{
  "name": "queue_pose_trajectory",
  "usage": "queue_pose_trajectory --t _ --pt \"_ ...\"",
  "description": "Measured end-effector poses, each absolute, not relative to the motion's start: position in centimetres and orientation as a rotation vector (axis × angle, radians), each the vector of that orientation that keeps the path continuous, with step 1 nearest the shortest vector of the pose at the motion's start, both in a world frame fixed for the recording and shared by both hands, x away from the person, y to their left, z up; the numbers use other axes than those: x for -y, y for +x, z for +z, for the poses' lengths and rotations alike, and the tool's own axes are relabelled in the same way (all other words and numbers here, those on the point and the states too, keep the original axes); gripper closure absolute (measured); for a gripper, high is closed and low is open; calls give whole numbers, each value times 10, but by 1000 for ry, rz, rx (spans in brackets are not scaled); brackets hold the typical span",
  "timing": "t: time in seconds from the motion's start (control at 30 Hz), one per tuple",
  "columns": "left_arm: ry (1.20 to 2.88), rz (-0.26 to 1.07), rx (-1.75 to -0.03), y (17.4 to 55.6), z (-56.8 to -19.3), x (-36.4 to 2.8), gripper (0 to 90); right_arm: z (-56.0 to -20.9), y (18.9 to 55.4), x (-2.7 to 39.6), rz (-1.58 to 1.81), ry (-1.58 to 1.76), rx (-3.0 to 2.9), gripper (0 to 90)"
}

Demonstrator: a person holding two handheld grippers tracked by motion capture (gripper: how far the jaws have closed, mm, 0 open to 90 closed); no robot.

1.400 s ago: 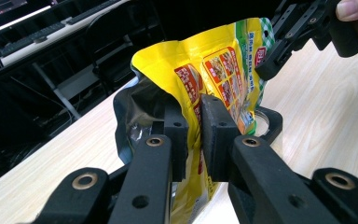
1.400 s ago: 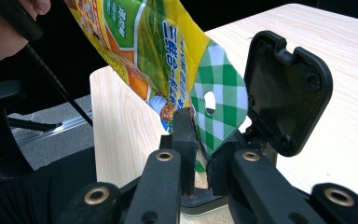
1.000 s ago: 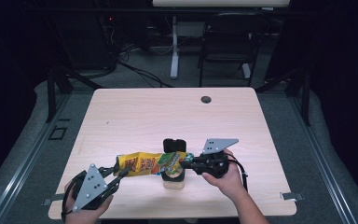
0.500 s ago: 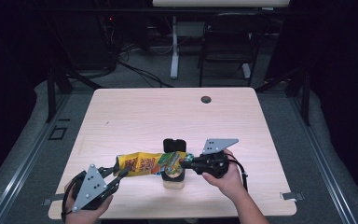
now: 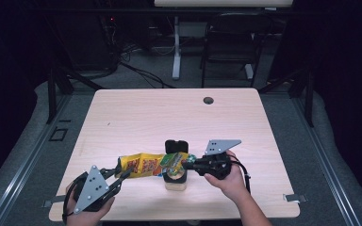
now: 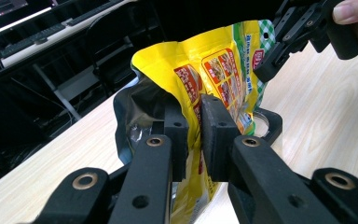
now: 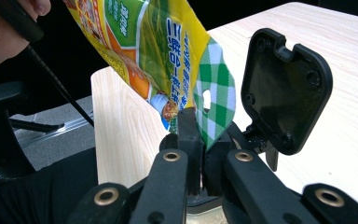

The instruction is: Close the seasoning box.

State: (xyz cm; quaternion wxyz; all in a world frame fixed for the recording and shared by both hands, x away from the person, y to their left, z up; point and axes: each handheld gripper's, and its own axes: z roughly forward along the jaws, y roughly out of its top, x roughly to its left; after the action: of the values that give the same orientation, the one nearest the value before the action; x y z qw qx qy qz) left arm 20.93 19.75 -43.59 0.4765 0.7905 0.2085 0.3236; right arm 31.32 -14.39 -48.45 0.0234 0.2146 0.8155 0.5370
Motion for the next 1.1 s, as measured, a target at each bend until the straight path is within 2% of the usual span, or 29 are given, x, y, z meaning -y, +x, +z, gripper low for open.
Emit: queue_pose_trajectory --t 1.1 --pt "1938 813 -490 211 -426 -193 817 -484 312 143 1658 697 -2498 899"
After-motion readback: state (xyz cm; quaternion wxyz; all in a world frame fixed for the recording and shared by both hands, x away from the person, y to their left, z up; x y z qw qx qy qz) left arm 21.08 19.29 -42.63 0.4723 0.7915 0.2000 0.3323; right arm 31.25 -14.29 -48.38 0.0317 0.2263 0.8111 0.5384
